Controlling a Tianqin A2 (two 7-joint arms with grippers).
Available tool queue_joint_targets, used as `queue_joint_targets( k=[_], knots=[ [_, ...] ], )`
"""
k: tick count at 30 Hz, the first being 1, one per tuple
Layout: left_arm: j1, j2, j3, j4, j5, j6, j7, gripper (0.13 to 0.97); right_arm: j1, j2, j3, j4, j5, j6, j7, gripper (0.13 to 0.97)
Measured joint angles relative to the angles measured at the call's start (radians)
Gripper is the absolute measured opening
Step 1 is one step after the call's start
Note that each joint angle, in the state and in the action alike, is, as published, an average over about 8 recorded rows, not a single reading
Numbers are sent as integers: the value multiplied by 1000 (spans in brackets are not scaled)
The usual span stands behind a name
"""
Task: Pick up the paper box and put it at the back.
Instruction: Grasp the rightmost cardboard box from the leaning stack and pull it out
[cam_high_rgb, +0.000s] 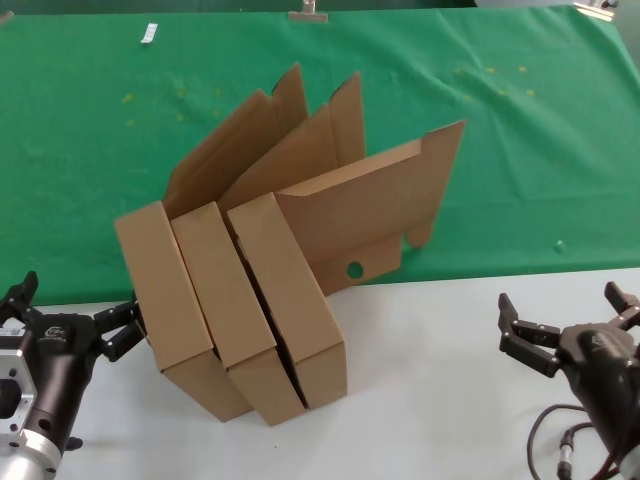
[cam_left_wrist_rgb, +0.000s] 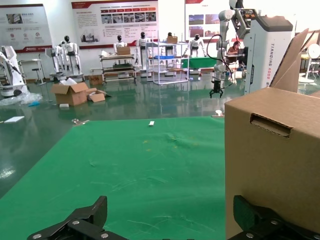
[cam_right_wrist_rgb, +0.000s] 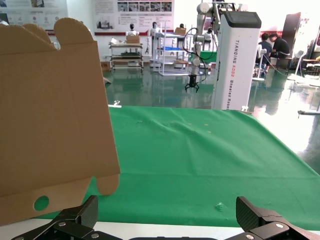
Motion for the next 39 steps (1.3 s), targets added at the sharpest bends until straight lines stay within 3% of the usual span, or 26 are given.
queue_joint_targets(
  k=[12, 19, 25, 31, 39],
  knots=[
    [0, 0, 0, 0, 0, 0, 0, 924, -4, -26, 38, 6, 23, -63, -39, 966],
    [0, 0, 0, 0, 0, 0, 0, 965, 50, -96, 183, -61, 109, -289, -296, 966],
    [0, 0, 0, 0, 0, 0, 0, 965, 209, -5, 231, -279, 253, -560, -572, 966],
    [0, 0, 0, 0, 0, 0, 0, 966, 386, 183, 108, -522, 391, -841, -733, 966],
    [0, 0, 0, 0, 0, 0, 0, 966, 528, 401, -245, -689, 496, -1215, -758, 966]
  ],
)
